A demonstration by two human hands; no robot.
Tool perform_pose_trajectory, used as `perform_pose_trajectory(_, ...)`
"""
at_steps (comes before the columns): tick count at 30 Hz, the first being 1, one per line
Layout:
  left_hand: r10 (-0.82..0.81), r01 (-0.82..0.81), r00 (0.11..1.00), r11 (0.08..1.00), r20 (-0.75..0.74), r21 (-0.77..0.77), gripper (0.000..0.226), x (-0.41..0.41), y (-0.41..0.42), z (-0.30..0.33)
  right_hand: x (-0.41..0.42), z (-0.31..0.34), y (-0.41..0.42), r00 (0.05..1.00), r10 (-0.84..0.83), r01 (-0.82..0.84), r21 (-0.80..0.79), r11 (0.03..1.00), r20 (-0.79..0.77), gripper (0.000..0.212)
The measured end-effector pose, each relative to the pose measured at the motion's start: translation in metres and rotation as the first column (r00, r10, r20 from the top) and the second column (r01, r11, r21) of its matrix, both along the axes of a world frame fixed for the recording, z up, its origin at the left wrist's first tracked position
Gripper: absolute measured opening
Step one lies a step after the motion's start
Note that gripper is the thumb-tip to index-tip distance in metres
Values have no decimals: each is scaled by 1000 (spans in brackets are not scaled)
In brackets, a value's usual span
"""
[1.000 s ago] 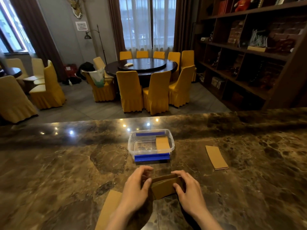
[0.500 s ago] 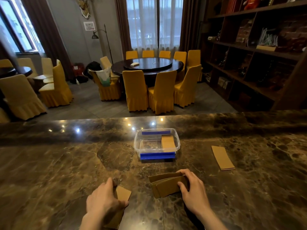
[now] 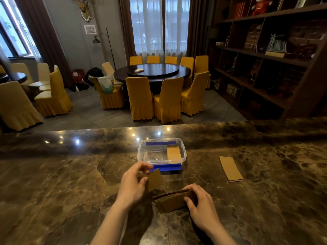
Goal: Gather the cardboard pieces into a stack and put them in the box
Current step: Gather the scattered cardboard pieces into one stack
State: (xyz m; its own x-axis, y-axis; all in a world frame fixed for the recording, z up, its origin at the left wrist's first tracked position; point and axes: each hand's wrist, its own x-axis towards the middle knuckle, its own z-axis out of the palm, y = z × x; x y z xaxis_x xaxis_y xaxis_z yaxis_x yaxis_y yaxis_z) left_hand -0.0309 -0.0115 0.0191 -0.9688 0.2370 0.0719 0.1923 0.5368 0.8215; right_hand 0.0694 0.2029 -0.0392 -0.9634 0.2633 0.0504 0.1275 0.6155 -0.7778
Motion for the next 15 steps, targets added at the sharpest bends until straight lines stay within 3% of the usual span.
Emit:
perform_pose_trajectory(5, -165, 162, 986, 983, -34, -90, 49, 15, 43, -5, -1, -3, -1, 999, -35, 35, -10, 999, 17, 25)
perform_pose_trajectory(10, -263, 265, 964, 956, 33, -126, 50, 25, 54, -19, -2, -5, -3, 996, -55, 56, -24, 998, 64, 48)
perform_pose_trajectory(15, -281, 284, 959, 954, 44, -93, 50, 32, 54, -24, -1, -6, -5, 999, -20, 21, 33, 999, -26, 32)
